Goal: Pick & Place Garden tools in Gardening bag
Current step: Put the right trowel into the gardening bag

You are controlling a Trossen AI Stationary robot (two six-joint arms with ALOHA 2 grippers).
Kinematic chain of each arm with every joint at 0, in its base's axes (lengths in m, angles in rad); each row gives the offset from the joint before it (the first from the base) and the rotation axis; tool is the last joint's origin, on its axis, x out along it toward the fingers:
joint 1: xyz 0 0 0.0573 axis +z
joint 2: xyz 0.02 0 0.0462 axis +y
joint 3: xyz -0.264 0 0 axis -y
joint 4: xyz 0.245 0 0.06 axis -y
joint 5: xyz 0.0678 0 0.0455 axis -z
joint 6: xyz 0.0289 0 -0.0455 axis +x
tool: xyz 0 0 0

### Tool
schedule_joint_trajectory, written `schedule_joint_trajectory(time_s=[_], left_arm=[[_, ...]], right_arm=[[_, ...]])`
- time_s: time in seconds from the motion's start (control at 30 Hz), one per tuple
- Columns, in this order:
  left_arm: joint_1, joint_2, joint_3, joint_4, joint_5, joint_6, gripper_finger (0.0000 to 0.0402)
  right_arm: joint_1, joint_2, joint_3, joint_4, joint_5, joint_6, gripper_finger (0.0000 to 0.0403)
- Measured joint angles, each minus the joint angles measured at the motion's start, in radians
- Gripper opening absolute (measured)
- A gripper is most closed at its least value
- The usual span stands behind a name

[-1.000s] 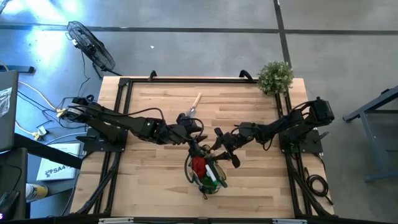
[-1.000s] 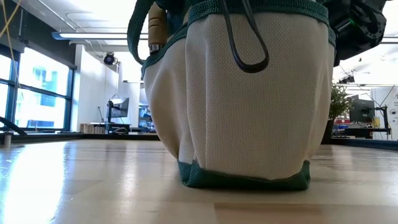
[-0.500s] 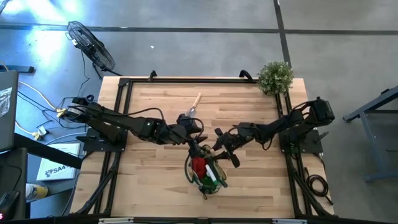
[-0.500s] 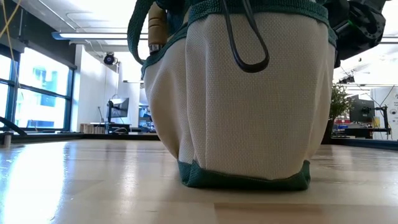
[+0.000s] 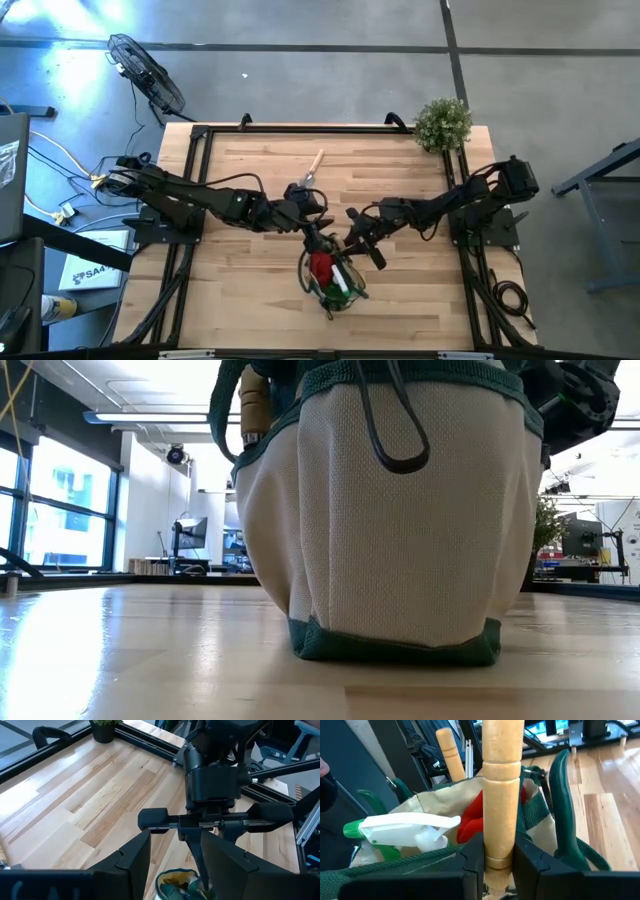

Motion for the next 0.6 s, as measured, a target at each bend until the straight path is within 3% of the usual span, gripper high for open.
schedule_joint_trajectory(time_s=[0.6], left_arm=[[0.0, 0.0, 0.0, 0.006, 0.043, -0.021, 0.0168]], right_arm=[[0.0, 0.0, -0.065, 0.007, 0.053, 0.108, 0.0069]])
